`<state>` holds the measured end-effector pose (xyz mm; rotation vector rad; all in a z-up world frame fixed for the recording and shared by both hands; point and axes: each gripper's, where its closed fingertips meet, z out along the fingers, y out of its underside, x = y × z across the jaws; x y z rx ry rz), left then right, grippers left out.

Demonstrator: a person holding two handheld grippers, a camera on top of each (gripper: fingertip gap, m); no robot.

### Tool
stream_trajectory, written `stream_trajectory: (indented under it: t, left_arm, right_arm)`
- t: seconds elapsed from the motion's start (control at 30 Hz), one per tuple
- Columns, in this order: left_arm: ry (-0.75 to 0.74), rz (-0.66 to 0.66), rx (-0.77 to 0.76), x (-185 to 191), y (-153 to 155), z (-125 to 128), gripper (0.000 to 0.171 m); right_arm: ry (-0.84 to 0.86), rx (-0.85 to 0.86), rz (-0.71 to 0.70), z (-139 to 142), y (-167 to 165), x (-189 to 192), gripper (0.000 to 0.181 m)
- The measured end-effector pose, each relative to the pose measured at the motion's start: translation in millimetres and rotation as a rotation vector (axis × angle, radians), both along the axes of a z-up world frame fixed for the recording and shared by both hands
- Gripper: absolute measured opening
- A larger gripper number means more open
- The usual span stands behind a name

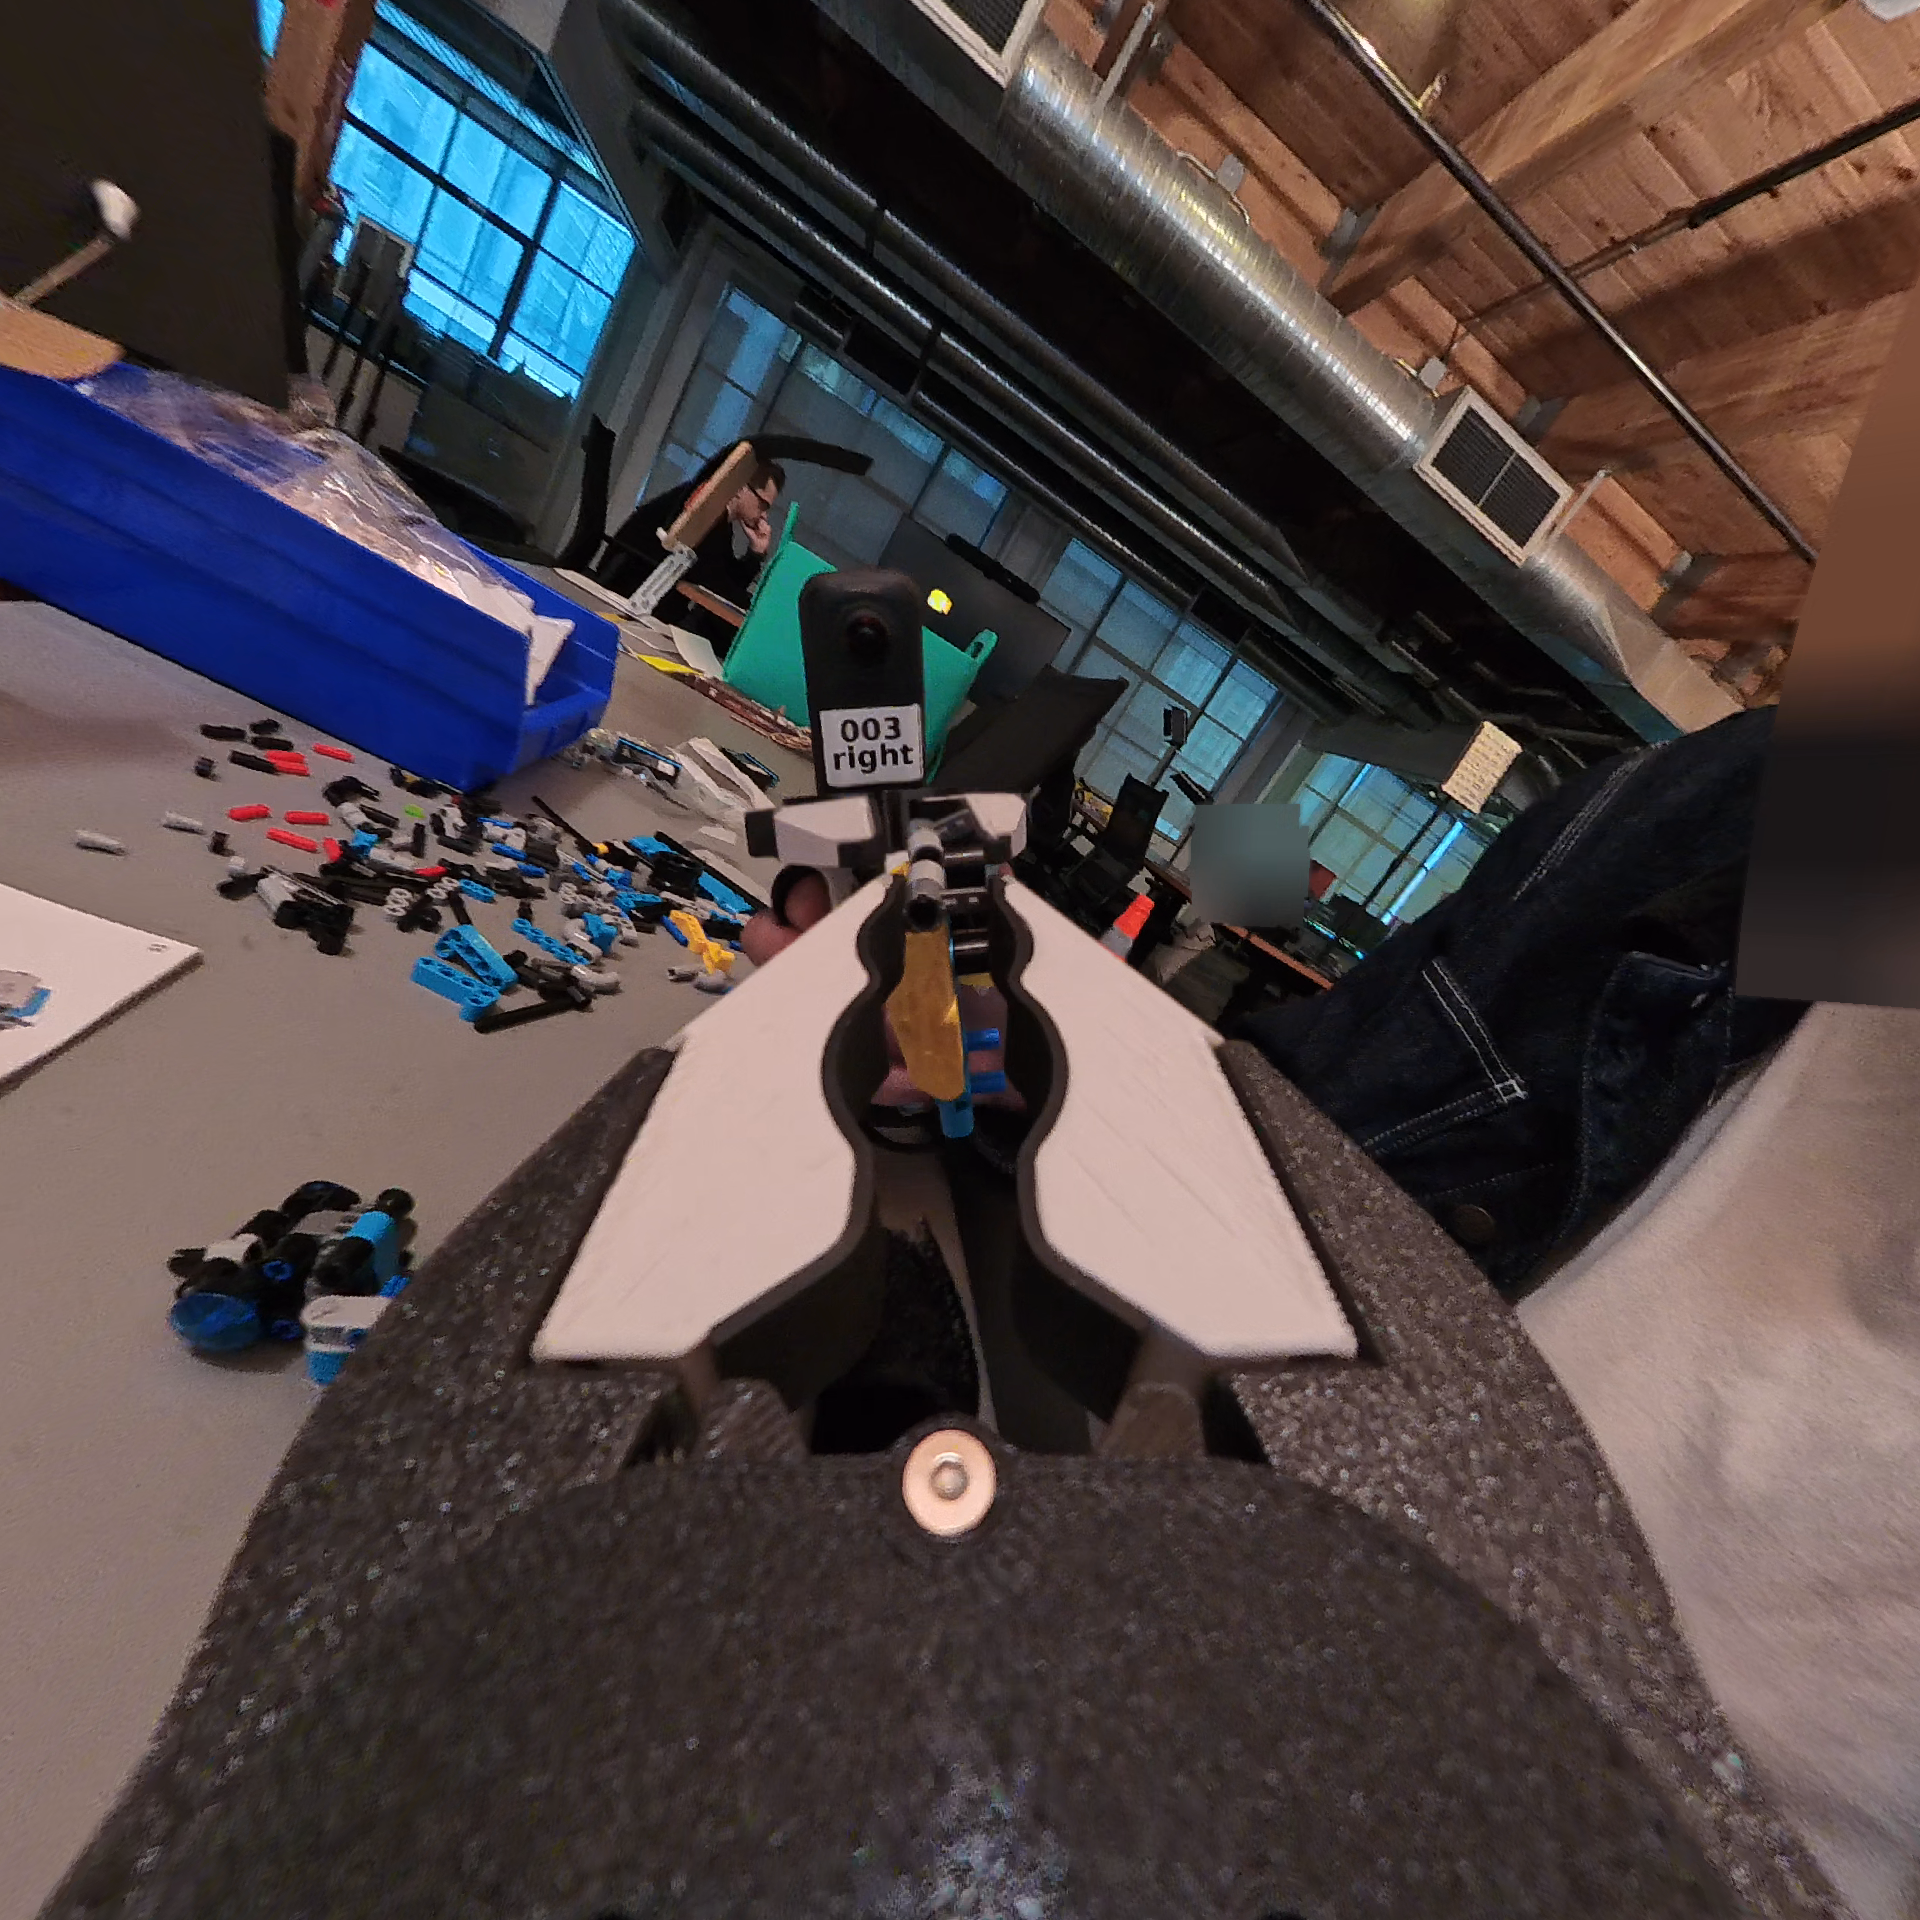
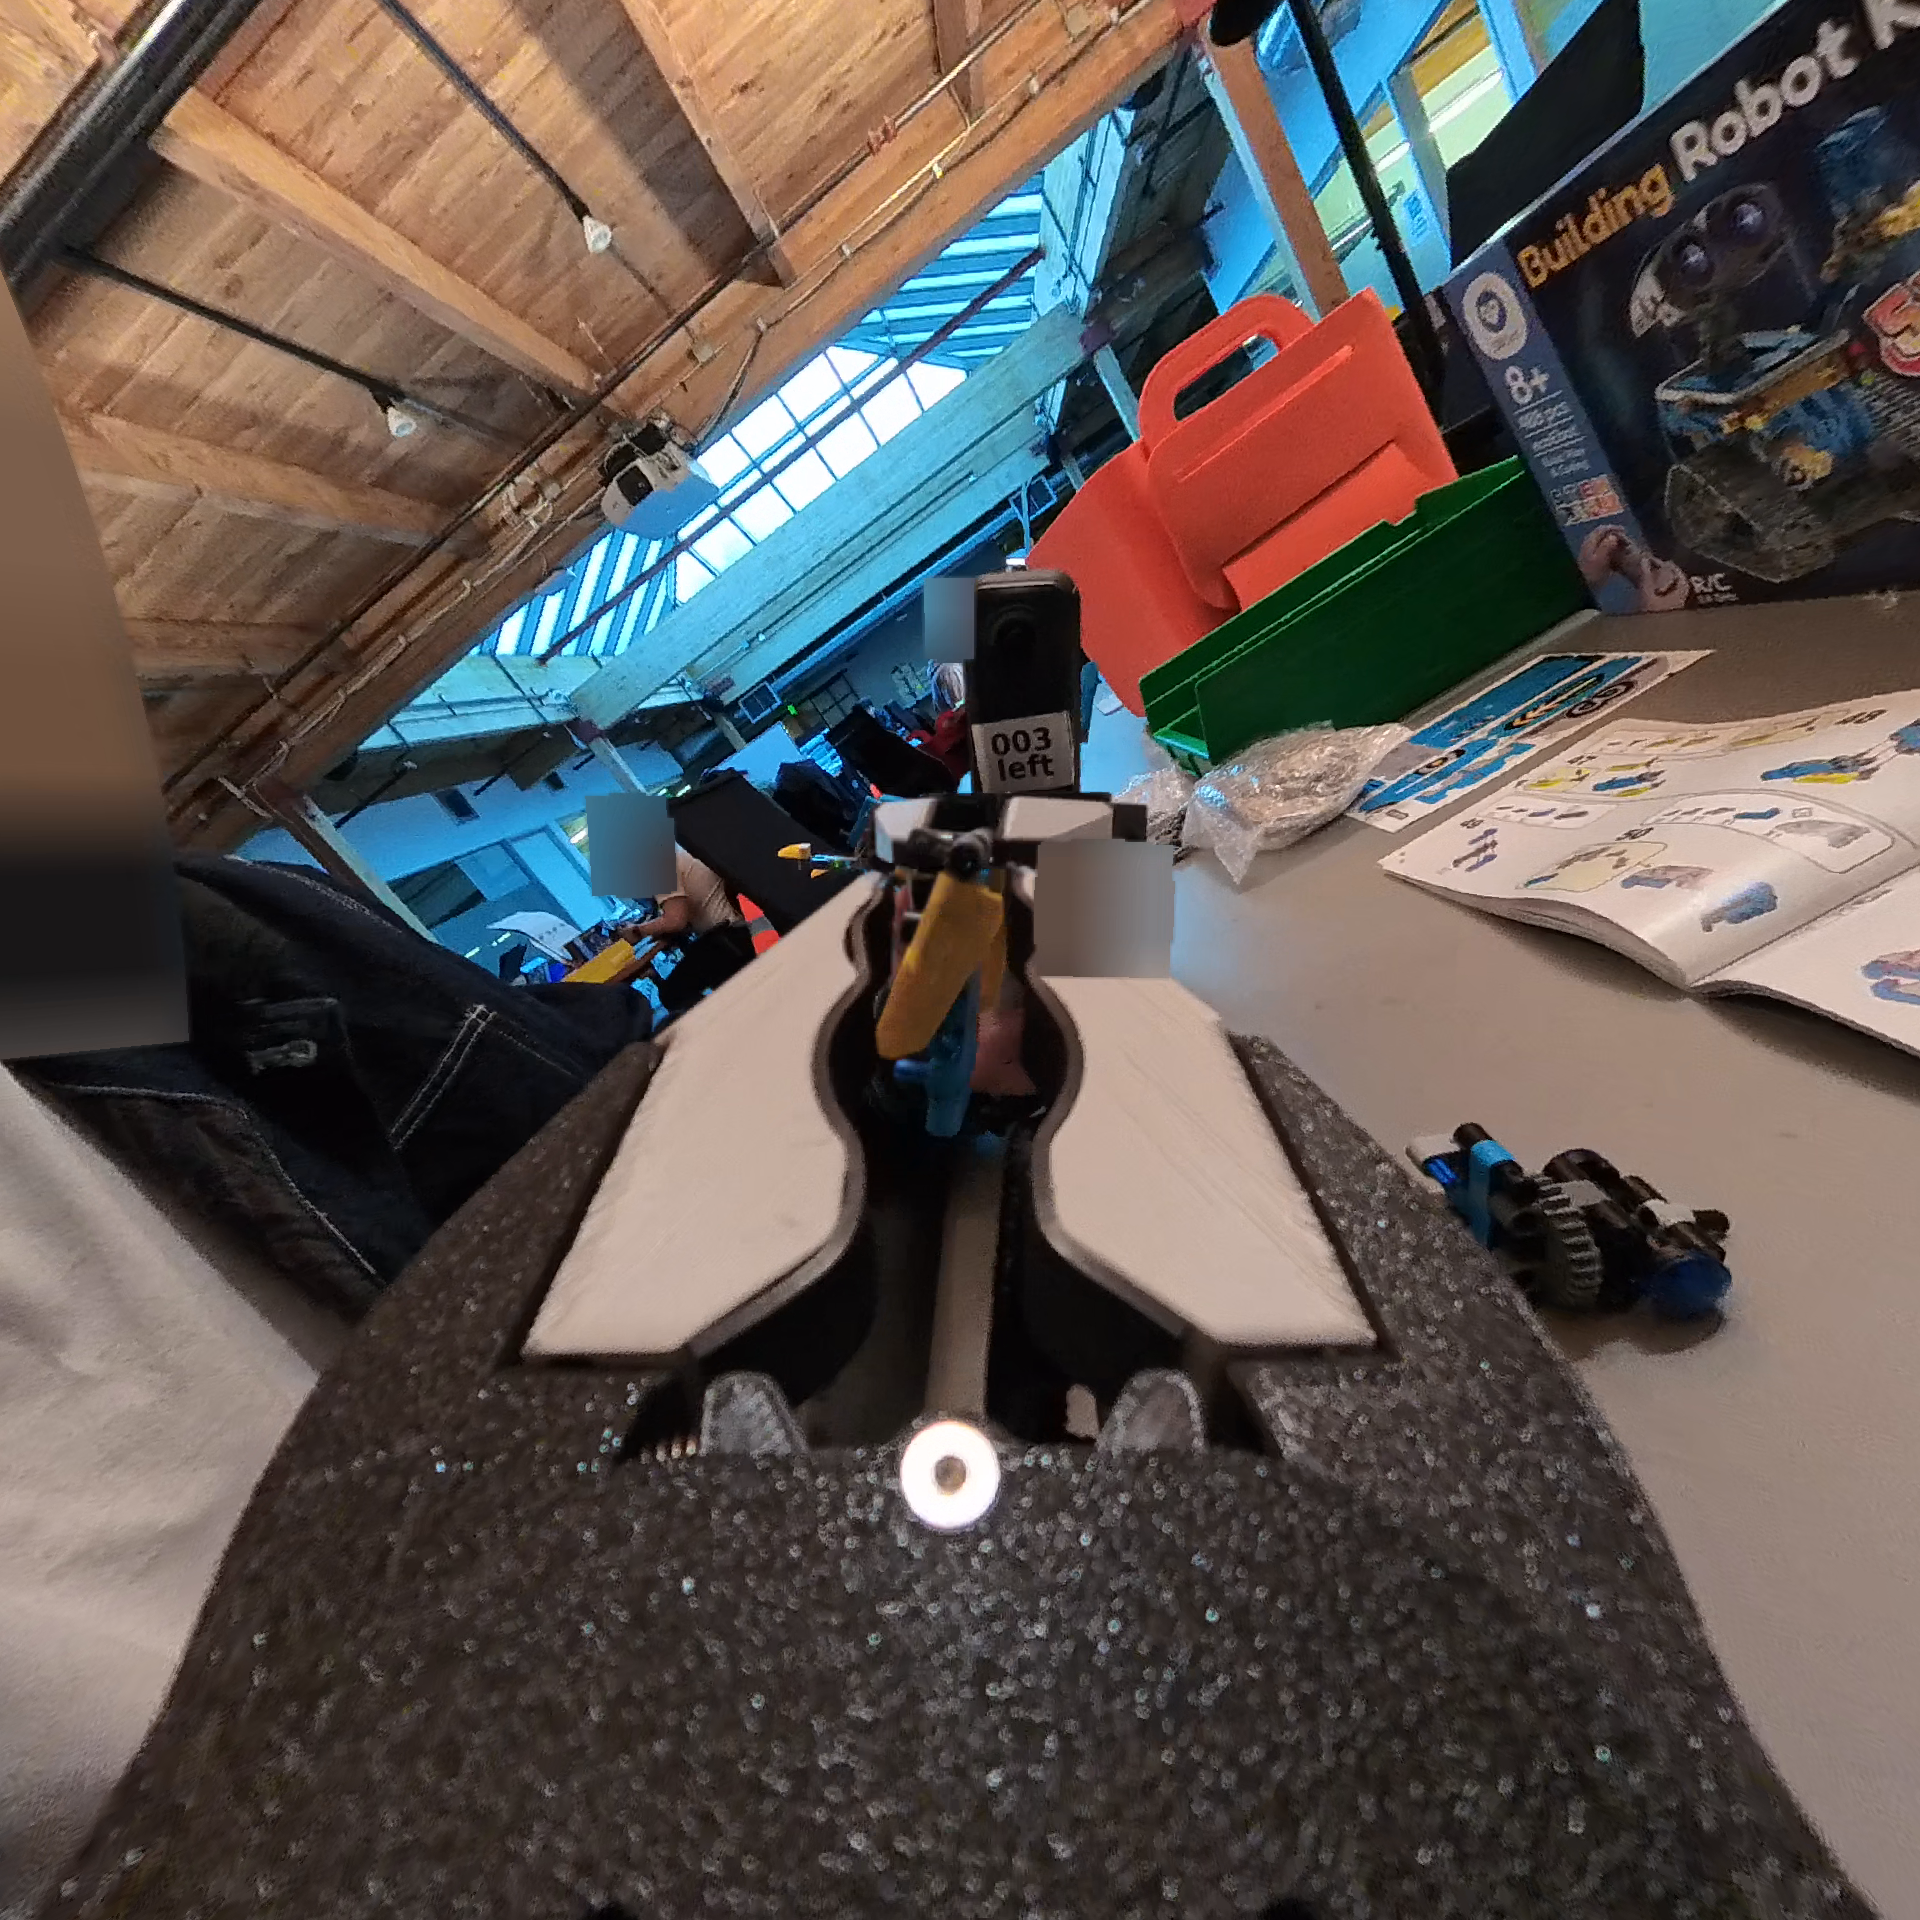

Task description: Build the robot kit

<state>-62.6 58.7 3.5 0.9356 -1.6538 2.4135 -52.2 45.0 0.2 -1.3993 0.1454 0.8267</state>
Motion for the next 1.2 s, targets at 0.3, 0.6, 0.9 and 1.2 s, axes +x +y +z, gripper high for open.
stream_trajectory:
  t: [0.3, 0.6, 0.9, 1.2]
  left_arm:
    - [0.008, 0.003, 0.003, 1, 1, -2, 0.015]
    - [0.018, -0.020, -0.025, -1, 1, 1, 0.015]
    - [-0.012, -0.012, 0.057, -3, -11, -6, 0.034]
    - [0.001, 0.012, 0.100, 2, -9, -15, 0.009]
  right_arm:
    - [-0.033, -0.063, 0.031, -11, 5, -8, 0.018]
    - [-0.139, -0.055, -0.017, -11, 5, -9, 0.016]
    - [-0.018, -0.039, 0.031, -7, 2, -7, 0.013]
    - [-0.067, -0.075, 0.018, -13, 5, -9, 0.012]
